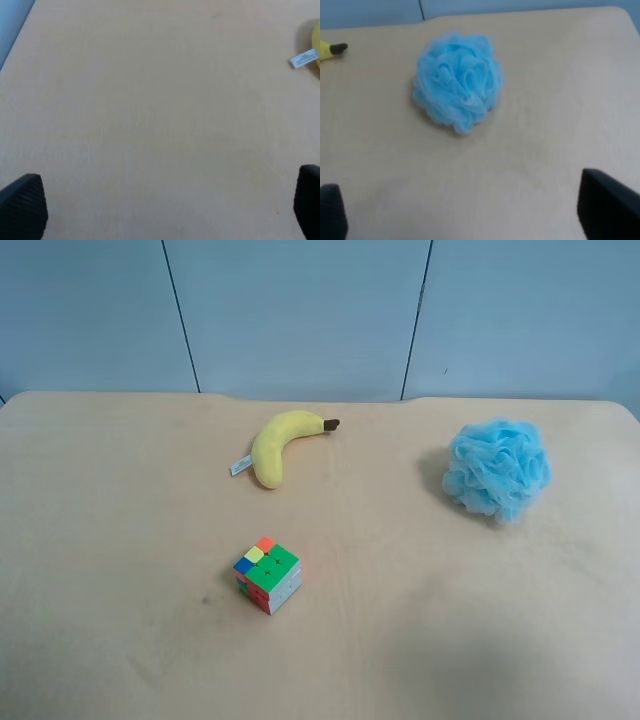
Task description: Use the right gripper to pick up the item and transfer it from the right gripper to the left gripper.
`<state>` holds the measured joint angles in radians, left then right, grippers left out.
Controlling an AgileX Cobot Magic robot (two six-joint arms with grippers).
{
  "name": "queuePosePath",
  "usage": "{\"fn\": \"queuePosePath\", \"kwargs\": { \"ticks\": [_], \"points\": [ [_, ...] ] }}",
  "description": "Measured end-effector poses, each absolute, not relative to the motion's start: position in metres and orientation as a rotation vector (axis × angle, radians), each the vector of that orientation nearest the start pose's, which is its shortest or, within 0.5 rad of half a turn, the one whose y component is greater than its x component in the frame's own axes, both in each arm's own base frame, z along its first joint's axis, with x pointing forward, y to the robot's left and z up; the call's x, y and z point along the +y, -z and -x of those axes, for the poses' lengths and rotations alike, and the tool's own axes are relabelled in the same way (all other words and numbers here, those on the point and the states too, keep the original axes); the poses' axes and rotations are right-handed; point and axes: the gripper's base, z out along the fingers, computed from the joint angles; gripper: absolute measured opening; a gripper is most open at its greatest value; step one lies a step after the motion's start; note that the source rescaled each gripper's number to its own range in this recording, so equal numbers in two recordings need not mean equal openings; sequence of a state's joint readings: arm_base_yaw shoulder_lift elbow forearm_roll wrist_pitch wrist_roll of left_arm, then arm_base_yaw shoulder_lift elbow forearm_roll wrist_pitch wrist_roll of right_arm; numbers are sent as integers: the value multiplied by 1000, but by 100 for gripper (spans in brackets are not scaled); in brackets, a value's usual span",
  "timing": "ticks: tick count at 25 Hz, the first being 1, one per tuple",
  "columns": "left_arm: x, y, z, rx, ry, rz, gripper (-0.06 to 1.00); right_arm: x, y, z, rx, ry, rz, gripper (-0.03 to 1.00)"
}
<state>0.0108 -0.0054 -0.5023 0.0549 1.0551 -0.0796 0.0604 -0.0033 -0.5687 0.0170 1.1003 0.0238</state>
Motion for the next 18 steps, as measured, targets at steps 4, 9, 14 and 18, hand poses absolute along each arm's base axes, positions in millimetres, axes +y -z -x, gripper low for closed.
{"fn": "queuePosePath", "kwargs": {
  "ticks": [4, 9, 14, 18],
  "points": [
    [4, -278, 6, 2028, -22, 94, 100, 0, -293, 16, 2012, -74, 39, 88],
    [4, -278, 6, 2028, -22, 94, 100, 0, -293, 16, 2012, -74, 39, 88],
    [4, -278, 6, 2028, -22, 94, 100, 0, -293, 16, 2012, -74, 39, 88],
    [4, -278, 6, 2028, -22, 94, 100, 0, -293, 16, 2012, -74, 39, 88]
  ]
}}
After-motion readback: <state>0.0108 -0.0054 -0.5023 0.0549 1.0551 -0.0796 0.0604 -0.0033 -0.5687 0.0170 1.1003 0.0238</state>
